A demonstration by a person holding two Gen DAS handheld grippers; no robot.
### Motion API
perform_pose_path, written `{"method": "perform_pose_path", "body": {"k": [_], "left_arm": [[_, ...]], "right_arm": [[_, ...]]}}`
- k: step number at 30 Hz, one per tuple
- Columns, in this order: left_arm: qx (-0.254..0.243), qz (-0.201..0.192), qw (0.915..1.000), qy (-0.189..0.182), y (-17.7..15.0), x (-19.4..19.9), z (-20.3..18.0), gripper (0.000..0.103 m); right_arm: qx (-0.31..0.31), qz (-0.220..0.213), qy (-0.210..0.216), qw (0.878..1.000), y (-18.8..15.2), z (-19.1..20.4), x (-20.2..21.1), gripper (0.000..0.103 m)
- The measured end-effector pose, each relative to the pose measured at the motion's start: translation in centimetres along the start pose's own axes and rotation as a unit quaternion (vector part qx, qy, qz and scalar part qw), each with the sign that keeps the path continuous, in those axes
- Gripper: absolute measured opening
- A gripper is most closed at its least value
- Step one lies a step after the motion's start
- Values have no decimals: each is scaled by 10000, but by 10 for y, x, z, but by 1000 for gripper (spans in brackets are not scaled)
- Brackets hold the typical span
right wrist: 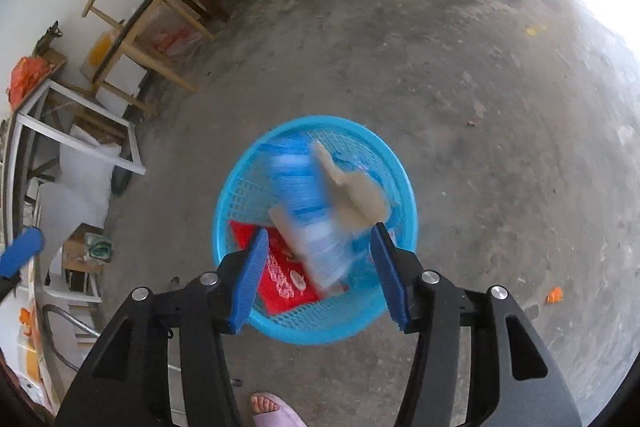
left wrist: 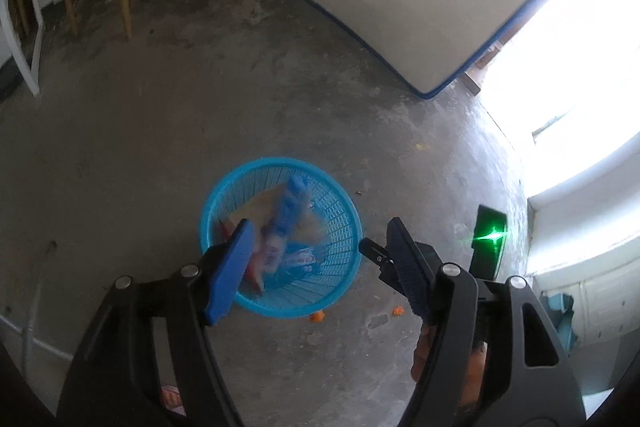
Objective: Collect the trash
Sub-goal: 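Carry box and paper bag to the wastebasket and open both tools, then move both open tools back toward the table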
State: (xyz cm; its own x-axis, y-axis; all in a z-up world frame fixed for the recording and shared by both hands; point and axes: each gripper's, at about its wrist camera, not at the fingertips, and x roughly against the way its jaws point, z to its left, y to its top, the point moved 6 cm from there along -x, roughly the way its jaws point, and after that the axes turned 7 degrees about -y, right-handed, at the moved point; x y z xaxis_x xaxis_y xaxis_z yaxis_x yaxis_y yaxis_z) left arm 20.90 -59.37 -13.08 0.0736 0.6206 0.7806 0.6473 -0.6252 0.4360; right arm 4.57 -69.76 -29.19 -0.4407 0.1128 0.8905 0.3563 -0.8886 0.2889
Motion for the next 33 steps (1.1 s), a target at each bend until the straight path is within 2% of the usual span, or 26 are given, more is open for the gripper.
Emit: {"method": "perform_pose_path", "body": {"k": [4, 9, 13, 17, 22, 26, 28, 33], "left_arm": [[-250, -122, 9996, -36, -2, 38, -12, 65], [-619, -592, 9961, 208, -13, 125, -21, 65], [-581, -1024, 9927, 267, -43, 206, -14, 72], [-339, -1497, 9866, 546, -98, 294, 11, 75], [225, -2112, 9677, 1355, -182, 389, 50, 80], [708, -2483, 9428, 2107, -258, 439, 73, 82], [995, -2579, 9329, 2307, -294, 453, 85, 82], [1537, -2468, 9258, 2415, -348, 462, 112, 82]], "right_arm": [[-88, -57, 137, 9999, -11, -15, 18, 53], [-315, -214, 571, 9976, -47, -32, 66, 58], [-200, -330, 932, 9949, -85, -29, 107, 68], [-68, -273, 1373, 9901, -117, -16, 137, 74], [542, -188, 1748, 9829, -134, 29, 164, 74], [1248, -174, 2137, 9687, -149, 87, 190, 74], [1514, -151, 2345, 9601, -157, 112, 203, 77], [2354, -33, 2845, 9293, -195, 184, 241, 80]]}}
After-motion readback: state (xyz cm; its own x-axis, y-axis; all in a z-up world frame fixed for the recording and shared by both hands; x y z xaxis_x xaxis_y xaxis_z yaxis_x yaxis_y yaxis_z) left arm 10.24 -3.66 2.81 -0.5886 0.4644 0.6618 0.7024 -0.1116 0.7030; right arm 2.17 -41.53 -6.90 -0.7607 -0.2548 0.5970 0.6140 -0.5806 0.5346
